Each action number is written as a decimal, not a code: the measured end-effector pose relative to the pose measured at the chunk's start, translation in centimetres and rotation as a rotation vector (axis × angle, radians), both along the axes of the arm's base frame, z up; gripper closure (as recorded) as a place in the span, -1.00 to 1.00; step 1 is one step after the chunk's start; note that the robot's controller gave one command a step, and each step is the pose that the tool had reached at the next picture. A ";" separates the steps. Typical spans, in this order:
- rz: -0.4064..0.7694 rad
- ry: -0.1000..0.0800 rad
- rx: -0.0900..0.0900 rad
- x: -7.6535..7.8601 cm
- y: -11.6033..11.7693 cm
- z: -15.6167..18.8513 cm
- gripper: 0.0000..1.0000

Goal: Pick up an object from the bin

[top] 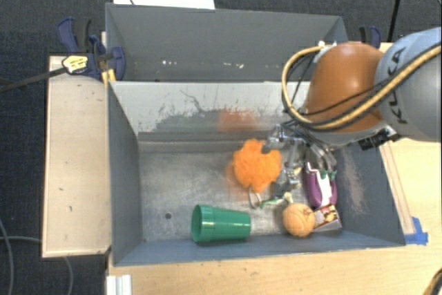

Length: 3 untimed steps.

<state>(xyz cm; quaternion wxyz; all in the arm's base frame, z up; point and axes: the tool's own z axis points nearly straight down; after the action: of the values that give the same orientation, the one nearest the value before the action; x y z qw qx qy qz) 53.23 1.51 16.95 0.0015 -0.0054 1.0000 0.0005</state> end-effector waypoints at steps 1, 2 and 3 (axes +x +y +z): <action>0.000 0.000 0.000 0.0 0.0 0.0 -1.00; -0.042 -0.011 0.001 -0.3 -0.5 -3.0 -1.00; 0.102 -0.030 -0.005 4.3 -1.5 -8.4 1.00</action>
Offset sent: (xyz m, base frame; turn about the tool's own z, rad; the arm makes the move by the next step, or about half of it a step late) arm -0.0166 -0.0175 -0.0995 0.1250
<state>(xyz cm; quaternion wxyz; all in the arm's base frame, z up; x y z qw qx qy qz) 57.53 -0.03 8.59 0.0164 -0.0566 0.9983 -0.0022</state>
